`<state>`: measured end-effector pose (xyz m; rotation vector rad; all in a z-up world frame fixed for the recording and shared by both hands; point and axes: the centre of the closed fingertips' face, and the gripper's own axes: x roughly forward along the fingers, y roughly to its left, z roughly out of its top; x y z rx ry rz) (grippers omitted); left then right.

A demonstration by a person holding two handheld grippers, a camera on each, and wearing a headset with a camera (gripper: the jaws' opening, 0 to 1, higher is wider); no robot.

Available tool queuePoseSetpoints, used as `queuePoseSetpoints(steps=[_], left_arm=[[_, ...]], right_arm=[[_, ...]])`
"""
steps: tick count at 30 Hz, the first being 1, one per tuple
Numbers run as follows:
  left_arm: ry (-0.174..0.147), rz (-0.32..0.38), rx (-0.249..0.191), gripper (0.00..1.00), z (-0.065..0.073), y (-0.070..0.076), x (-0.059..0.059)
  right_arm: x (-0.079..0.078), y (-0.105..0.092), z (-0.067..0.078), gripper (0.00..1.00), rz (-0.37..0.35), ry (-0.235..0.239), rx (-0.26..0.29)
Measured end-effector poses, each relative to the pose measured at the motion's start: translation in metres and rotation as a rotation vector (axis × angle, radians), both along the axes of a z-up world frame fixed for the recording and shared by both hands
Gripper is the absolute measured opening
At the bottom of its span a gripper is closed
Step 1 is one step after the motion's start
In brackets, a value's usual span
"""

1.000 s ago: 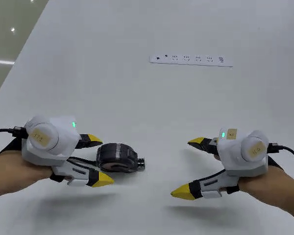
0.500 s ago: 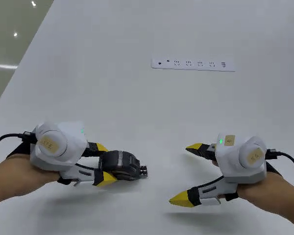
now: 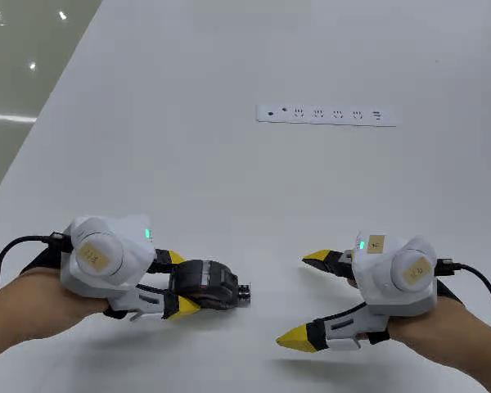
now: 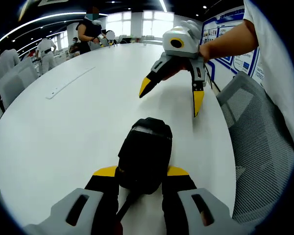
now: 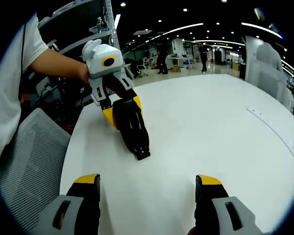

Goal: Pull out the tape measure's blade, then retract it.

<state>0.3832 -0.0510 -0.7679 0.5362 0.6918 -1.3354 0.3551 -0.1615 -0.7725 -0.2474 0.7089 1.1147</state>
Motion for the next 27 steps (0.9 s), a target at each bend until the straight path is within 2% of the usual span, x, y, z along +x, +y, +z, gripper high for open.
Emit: queuePoseSetpoints(steps=[13, 18, 27], left_arm=[[0.003, 0.013, -0.001, 0.28, 0.0, 0.0, 0.0], [0.002, 0.013, 0.003, 0.28, 0.0, 0.0, 0.0], [0.004, 0.008, 0.008, 0.28, -0.001, -0.001, -0.001]], right_arm=[[0.008, 0.021, -0.002, 0.69, 0.037, -0.024, 0.033], [0.009, 0.03, -0.006, 0.6, 0.067, -0.042, 0.041], [0.016, 0.046, -0.012, 0.4, 0.163, -0.118, 0.024]])
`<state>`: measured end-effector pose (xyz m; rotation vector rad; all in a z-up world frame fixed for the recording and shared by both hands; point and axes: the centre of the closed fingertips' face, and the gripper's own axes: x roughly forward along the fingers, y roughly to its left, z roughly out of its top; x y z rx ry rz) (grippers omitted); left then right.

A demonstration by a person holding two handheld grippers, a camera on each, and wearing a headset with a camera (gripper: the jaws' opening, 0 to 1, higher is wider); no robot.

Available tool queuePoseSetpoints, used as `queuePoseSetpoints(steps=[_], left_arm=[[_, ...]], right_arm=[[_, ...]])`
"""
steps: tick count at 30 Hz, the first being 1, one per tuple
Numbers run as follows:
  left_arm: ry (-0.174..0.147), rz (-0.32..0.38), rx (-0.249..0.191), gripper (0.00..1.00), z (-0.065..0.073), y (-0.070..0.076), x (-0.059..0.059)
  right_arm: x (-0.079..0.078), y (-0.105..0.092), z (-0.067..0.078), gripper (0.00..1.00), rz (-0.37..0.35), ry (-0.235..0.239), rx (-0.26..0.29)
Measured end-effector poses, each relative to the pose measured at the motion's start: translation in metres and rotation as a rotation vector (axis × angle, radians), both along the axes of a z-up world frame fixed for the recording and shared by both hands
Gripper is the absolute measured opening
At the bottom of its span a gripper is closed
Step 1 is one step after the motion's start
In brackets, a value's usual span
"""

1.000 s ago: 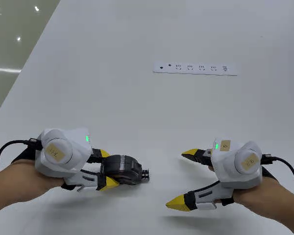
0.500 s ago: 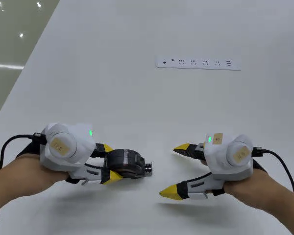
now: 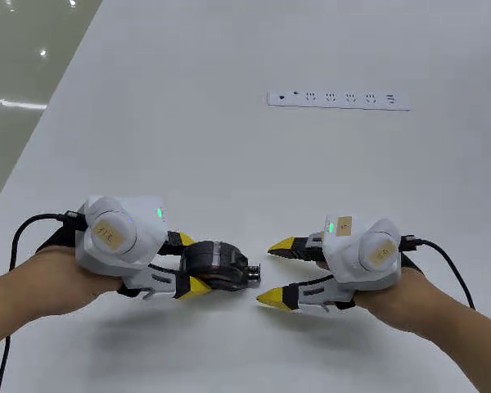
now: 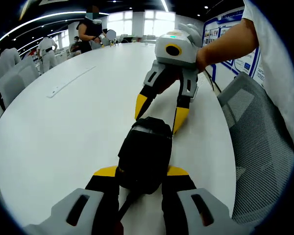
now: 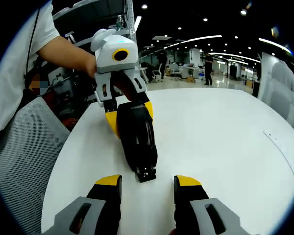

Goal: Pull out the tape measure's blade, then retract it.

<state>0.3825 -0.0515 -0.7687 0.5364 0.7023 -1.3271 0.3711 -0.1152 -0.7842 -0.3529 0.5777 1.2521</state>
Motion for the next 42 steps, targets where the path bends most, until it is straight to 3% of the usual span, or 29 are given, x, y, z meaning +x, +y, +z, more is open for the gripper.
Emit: queuePoseSetpoints(steps=[8, 15, 26, 42], left_arm=[[0.002, 0.0, -0.002, 0.28, 0.0, 0.0, 0.0], [0.003, 0.0, -0.002, 0.28, 0.0, 0.001, 0.0], [-0.001, -0.003, 0.004, 0.28, 0.0, 0.001, 0.001], [-0.007, -0.02, 0.003, 0.26, -0.001, 0.001, 0.001]], right_arm=[[0.001, 0.008, -0.005, 0.25, 0.063, -0.03, -0.013], [-0.001, 0.012, -0.006, 0.18, 0.105, -0.032, -0.009], [0.0, 0.014, -0.009, 0.14, 0.134, -0.058, -0.014], [0.0, 0.013, -0.008, 0.11, 0.112, -0.051, -0.027]])
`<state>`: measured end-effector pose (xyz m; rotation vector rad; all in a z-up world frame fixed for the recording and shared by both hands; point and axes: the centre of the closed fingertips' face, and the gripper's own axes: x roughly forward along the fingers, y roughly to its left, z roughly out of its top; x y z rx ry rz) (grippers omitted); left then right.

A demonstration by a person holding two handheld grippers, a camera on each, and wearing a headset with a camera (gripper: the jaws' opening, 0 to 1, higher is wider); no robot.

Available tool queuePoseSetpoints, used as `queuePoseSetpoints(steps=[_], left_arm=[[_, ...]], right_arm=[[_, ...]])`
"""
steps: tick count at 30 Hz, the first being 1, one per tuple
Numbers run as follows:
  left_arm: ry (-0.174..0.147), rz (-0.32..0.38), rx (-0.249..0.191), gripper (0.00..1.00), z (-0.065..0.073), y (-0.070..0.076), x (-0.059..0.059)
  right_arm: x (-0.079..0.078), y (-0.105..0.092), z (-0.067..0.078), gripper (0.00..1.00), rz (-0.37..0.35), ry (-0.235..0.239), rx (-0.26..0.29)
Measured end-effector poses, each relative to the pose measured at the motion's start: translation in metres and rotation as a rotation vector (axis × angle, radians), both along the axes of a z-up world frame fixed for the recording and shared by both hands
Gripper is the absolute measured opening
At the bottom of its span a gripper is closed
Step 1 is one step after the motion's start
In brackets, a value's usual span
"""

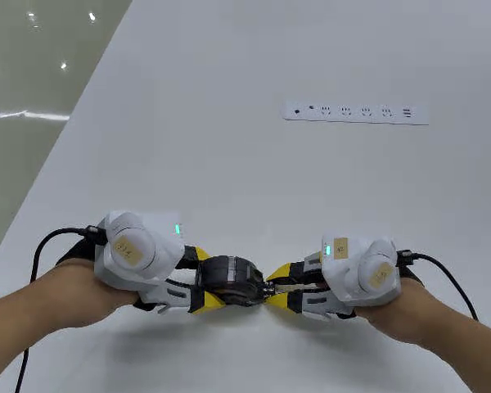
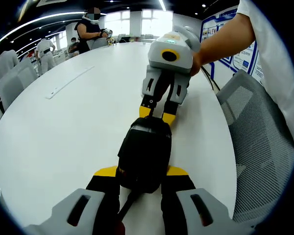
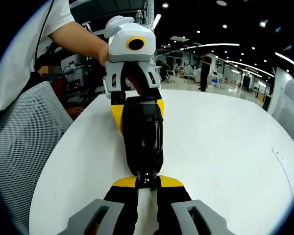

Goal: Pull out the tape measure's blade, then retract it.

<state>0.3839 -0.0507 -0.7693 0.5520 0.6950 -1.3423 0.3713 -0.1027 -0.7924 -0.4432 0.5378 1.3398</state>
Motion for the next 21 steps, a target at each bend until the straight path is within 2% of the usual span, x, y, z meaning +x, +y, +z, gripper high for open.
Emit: queuePoseSetpoints(steps=[11, 21], left_arm=[[-0.005, -0.009, -0.005, 0.26, 0.0, 0.0, 0.0], [-0.007, -0.015, -0.003, 0.26, 0.0, -0.001, 0.0]], right_arm=[[-0.001, -0.007, -0.001, 0.1, 0.007, 0.004, -0.039], [-0.003, -0.027, -0.001, 0.09, -0.006, 0.01, -0.073]])
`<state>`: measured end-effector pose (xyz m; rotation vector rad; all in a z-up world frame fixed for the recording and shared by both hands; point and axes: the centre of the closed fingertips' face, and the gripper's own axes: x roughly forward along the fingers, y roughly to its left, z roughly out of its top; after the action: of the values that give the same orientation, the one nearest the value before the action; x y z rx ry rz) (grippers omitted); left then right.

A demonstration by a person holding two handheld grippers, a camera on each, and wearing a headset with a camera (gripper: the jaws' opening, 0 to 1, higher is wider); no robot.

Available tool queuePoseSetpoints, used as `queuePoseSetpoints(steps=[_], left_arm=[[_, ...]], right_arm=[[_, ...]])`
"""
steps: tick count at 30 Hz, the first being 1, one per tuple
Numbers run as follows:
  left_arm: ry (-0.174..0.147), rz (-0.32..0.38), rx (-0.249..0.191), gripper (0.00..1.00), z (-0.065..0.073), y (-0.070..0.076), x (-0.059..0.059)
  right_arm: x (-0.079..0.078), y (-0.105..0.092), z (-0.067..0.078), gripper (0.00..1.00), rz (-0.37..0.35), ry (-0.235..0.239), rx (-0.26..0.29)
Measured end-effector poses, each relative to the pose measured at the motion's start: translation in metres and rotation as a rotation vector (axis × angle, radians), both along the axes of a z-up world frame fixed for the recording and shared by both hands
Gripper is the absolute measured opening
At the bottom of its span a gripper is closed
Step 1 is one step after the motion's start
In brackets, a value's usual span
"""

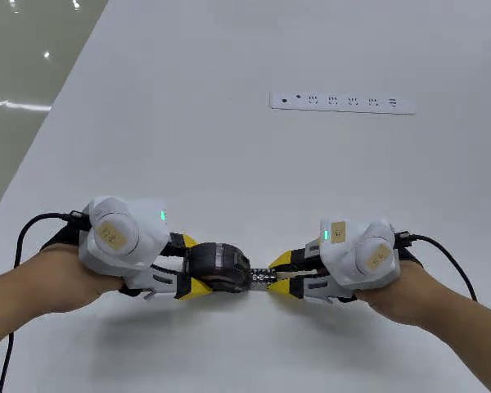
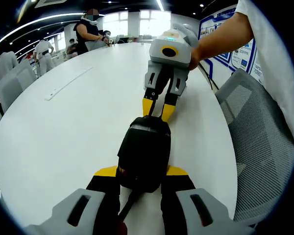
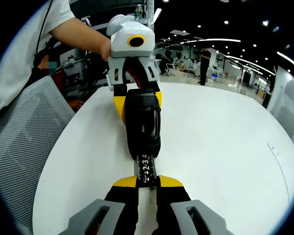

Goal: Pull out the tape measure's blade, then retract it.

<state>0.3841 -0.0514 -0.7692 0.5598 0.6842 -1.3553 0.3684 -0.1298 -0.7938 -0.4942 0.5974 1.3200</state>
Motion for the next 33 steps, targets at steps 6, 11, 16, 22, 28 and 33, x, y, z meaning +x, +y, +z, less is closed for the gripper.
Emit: queuePoseSetpoints(steps=[6, 11, 16, 22, 28, 33], left_arm=[[-0.01, -0.013, 0.012, 0.26, 0.0, 0.0, 0.0], [-0.006, -0.012, 0.009, 0.26, -0.001, 0.0, 0.001], [0.0, -0.011, 0.007, 0.26, -0.001, 0.001, 0.001], [-0.004, -0.016, 0.011, 0.26, -0.001, 0.001, 0.0], [-0.004, -0.016, 0.011, 0.26, -0.001, 0.001, 0.0], [-0.003, -0.016, 0.01, 0.26, -0.001, 0.001, 0.0]], right_arm=[[-0.003, -0.013, 0.001, 0.09, -0.027, 0.012, -0.019], [-0.005, -0.022, 0.001, 0.09, -0.045, 0.011, -0.029], [-0.007, -0.033, 0.002, 0.09, -0.051, -0.003, -0.044], [-0.008, -0.045, 0.0, 0.09, -0.055, -0.007, -0.061], [-0.009, -0.058, 0.0, 0.09, -0.059, -0.01, -0.082], [-0.01, -0.07, 0.001, 0.09, -0.064, -0.012, -0.094]])
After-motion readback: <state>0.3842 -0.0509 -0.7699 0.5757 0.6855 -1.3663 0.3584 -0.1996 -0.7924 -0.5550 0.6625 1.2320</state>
